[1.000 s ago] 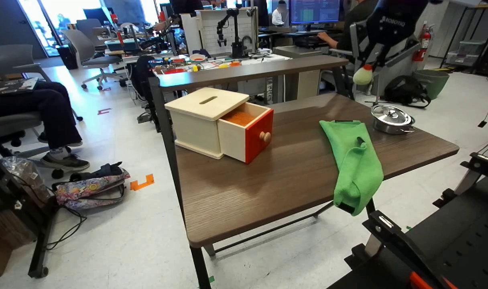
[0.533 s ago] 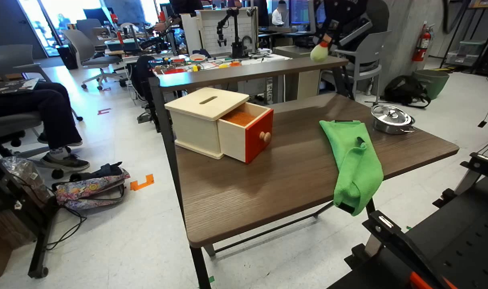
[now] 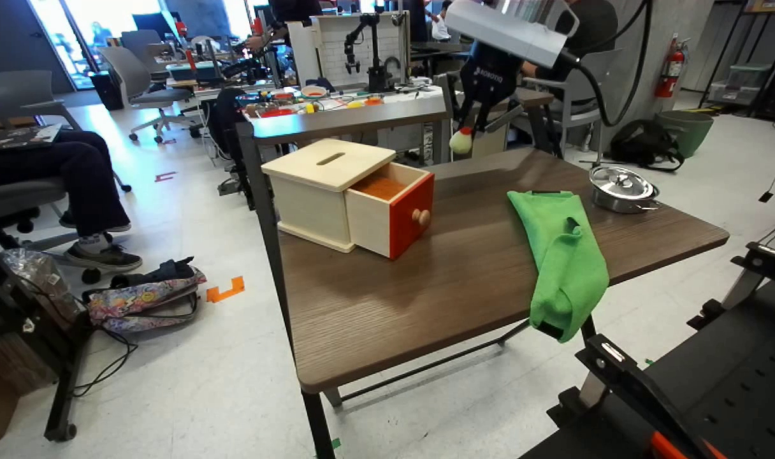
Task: Move the yellow plush toy to the back left
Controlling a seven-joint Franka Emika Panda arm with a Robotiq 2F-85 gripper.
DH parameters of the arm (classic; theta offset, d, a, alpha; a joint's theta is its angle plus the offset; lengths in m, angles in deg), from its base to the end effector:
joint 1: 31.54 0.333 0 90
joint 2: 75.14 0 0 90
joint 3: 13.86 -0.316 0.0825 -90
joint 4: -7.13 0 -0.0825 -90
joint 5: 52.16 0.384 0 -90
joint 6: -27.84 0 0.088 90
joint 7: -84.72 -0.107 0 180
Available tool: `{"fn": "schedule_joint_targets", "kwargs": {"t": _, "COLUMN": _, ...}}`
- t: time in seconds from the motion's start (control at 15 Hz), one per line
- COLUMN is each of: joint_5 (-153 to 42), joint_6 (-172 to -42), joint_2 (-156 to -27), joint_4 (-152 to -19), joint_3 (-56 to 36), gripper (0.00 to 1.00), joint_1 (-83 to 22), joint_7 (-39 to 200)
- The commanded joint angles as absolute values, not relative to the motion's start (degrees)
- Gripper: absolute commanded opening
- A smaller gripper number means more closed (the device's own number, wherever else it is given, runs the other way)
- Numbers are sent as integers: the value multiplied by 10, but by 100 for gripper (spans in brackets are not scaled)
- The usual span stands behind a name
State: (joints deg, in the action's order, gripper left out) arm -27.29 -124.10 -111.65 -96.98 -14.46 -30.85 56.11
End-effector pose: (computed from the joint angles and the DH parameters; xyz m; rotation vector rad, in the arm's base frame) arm 0.6671 0.0030 0.2041 -2.5990 1.1671 -0.1761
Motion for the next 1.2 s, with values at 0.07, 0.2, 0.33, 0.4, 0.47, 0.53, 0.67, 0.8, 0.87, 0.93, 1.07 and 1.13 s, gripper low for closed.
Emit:
{"fn": "schedule_joint_targets", "kwargs": {"t": 0.07, "joint_5": -296, "joint_6": -1206, "joint_2": -1205, "joint_4": -882, "joint_3": -116, "gripper": 5, "joint_1": -295, "joint_7": 523}}
{"fn": "schedule_joint_targets", "kwargs": {"t": 0.2, "joint_5": -303, "joint_6": -1193, "joint_2": -1230, "joint_4": -857, "joint_3": -109, "gripper": 5, "joint_1": -293, "joint_7": 514}}
{"fn": "schedule_joint_targets", "kwargs": {"t": 0.33, "joint_5": -304, "joint_6": -1181, "joint_2": -1252, "joint_4": -829, "joint_3": -108, "gripper": 5, "joint_1": -292, "joint_7": 508}}
{"fn": "schedule_joint_targets", "kwargs": {"t": 0.4, "joint_5": -306, "joint_6": -1173, "joint_2": -1261, "joint_4": -817, "joint_3": -107, "gripper": 5, "joint_1": -291, "joint_7": 503}}
{"fn": "schedule_joint_targets", "kwargs": {"t": 0.47, "joint_5": -311, "joint_6": -1166, "joint_2": -1270, "joint_4": -804, "joint_3": -104, "gripper": 5, "joint_1": -288, "joint_7": 495}}
{"fn": "schedule_joint_targets", "kwargs": {"t": 0.53, "joint_5": -314, "joint_6": -1157, "joint_2": -1278, "joint_4": -792, "joint_3": -101, "gripper": 5, "joint_1": -286, "joint_7": 485}}
{"fn": "schedule_joint_targets", "kwargs": {"t": 0.67, "joint_5": -325, "joint_6": -1136, "joint_2": -1293, "joint_4": -767, "joint_3": -96, "gripper": 5, "joint_1": -283, "joint_7": 465}}
{"fn": "schedule_joint_targets", "kwargs": {"t": 0.8, "joint_5": -333, "joint_6": -1118, "joint_2": -1304, "joint_4": -745, "joint_3": -95, "gripper": 5, "joint_1": -282, "joint_7": 451}}
{"fn": "schedule_joint_targets", "kwargs": {"t": 0.87, "joint_5": -336, "joint_6": -1110, "joint_2": -1308, "joint_4": -737, "joint_3": -96, "gripper": 12, "joint_1": -283, "joint_7": 445}}
{"fn": "schedule_joint_targets", "kwargs": {"t": 0.93, "joint_5": -339, "joint_6": -1107, "joint_2": -1309, "joint_4": -731, "joint_3": -99, "gripper": 44, "joint_1": -284, "joint_7": 441}}
{"fn": "schedule_joint_targets", "kwargs": {"t": 1.07, "joint_5": -343, "joint_6": -1097, "joint_2": -1309, "joint_4": -723, "joint_3": -100, "gripper": 51, "joint_1": -284, "joint_7": 434}}
{"fn": "schedule_joint_targets", "kwargs": {"t": 1.13, "joint_5": -343, "joint_6": -1095, "joint_2": -1306, "joint_4": -723, "joint_3": -101, "gripper": 59, "joint_1": -284, "joint_7": 435}}
